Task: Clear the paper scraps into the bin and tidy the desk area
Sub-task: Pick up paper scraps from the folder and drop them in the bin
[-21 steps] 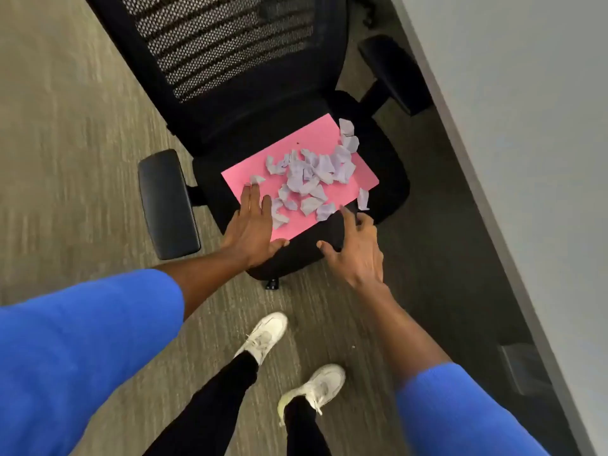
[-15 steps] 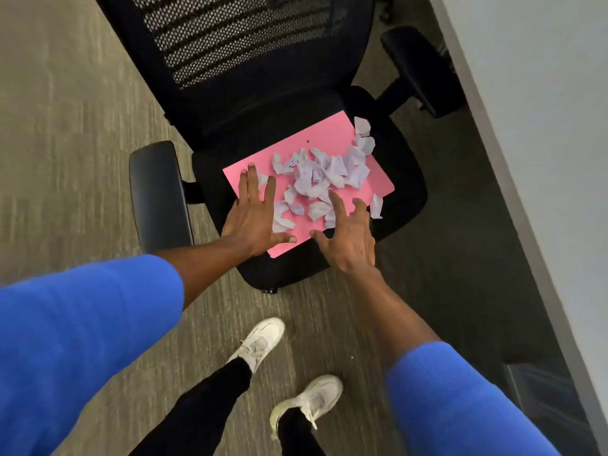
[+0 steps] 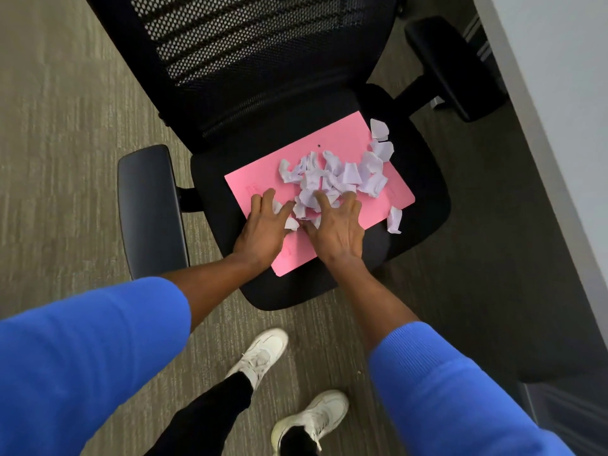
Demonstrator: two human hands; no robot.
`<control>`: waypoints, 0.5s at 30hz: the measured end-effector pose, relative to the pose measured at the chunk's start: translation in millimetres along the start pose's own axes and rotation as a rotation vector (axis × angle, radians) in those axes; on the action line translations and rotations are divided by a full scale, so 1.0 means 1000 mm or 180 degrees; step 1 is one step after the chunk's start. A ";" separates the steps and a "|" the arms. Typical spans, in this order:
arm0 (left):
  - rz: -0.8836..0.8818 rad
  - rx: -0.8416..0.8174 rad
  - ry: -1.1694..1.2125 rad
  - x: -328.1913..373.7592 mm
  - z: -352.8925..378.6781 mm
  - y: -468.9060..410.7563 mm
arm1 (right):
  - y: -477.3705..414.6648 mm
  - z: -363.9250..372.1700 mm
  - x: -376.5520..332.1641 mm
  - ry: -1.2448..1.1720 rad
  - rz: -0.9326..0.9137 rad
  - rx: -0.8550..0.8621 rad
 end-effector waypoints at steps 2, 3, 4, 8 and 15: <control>0.0016 0.0081 0.0071 -0.002 0.001 0.000 | 0.000 0.005 -0.002 -0.0079 -0.0009 0.0061; 0.0044 0.0131 0.0110 -0.002 0.000 -0.001 | 0.000 0.007 -0.002 -0.0129 0.0011 0.0099; 0.0074 0.0174 0.0134 -0.003 0.000 -0.002 | 0.001 0.010 -0.002 -0.0184 0.0030 0.0133; 0.0050 0.0244 0.0326 -0.008 -0.002 -0.006 | 0.003 0.015 0.000 -0.0372 -0.0071 0.0177; -0.0112 0.0295 0.0653 -0.016 -0.004 0.007 | 0.018 0.000 0.008 -0.1020 0.0150 0.0432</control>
Point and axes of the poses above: each hand's wrist, its own y-axis away from the middle knuckle, its own z-axis out of the palm, x = y × z, the point moved 1 cm from there along -y, towards the middle knuckle, and after that the axes turned 9 degrees about -y, right-handed, at the moved point
